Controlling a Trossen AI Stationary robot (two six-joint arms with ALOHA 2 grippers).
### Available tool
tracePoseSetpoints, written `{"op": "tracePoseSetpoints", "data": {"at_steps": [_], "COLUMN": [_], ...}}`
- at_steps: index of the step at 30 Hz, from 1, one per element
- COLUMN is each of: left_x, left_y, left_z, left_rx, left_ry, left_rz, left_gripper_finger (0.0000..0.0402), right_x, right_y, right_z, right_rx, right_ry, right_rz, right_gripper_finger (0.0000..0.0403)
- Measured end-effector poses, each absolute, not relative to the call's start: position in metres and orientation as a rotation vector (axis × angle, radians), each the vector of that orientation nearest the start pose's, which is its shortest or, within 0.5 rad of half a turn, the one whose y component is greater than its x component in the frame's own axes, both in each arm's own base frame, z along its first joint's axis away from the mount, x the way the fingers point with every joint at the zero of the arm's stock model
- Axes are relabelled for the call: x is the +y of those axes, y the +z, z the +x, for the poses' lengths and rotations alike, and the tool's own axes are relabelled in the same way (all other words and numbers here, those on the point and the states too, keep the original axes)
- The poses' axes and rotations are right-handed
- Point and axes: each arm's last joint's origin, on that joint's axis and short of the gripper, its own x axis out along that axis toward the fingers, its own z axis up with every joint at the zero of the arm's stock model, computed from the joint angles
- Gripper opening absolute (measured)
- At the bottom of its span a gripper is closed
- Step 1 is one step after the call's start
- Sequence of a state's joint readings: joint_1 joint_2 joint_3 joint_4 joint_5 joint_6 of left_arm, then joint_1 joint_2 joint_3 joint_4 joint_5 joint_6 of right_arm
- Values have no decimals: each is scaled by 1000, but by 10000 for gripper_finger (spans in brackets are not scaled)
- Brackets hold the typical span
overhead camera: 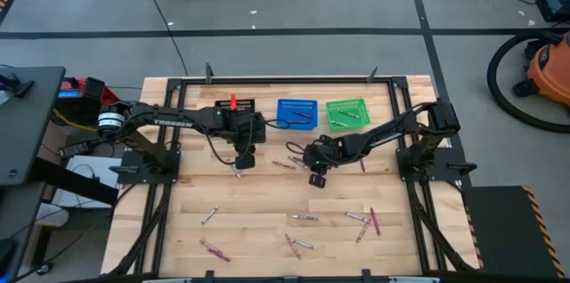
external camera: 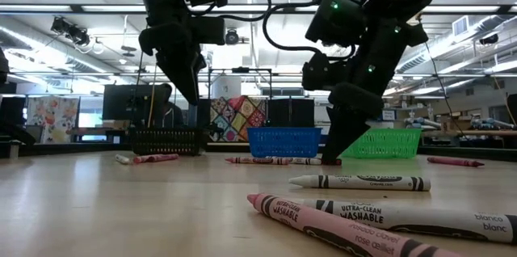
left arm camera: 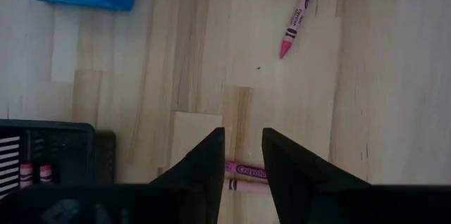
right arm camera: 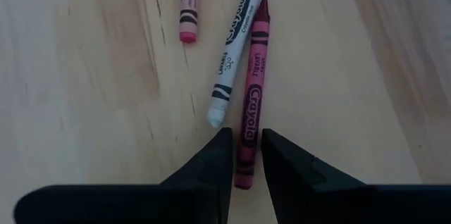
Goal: Sort crayons
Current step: Put the red crayon into the blue bin
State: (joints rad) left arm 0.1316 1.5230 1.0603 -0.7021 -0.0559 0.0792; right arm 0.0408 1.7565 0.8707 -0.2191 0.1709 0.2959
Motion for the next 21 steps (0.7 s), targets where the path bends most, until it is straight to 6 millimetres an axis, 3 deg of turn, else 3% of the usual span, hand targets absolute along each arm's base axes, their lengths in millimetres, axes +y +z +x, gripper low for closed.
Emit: {"op": "tracePoseSetpoints", "data": {"at_steps": [11, 21], "left_x": [40, 40], "left_y": [223, 223], "left_z": [289, 289], "left_rx": [1172, 1171], "left_ry": [118, 118], "left_rz": [27, 28], "left_gripper_finger": [107, 107], "right_x": [3, 2], "right_y": [126, 128], "right_z": [313, 312], "right_rx": [1071, 1062], "right_ry": [-292, -292], "right_rz": [157, 160], "right_gripper_finger": [11, 8]}}
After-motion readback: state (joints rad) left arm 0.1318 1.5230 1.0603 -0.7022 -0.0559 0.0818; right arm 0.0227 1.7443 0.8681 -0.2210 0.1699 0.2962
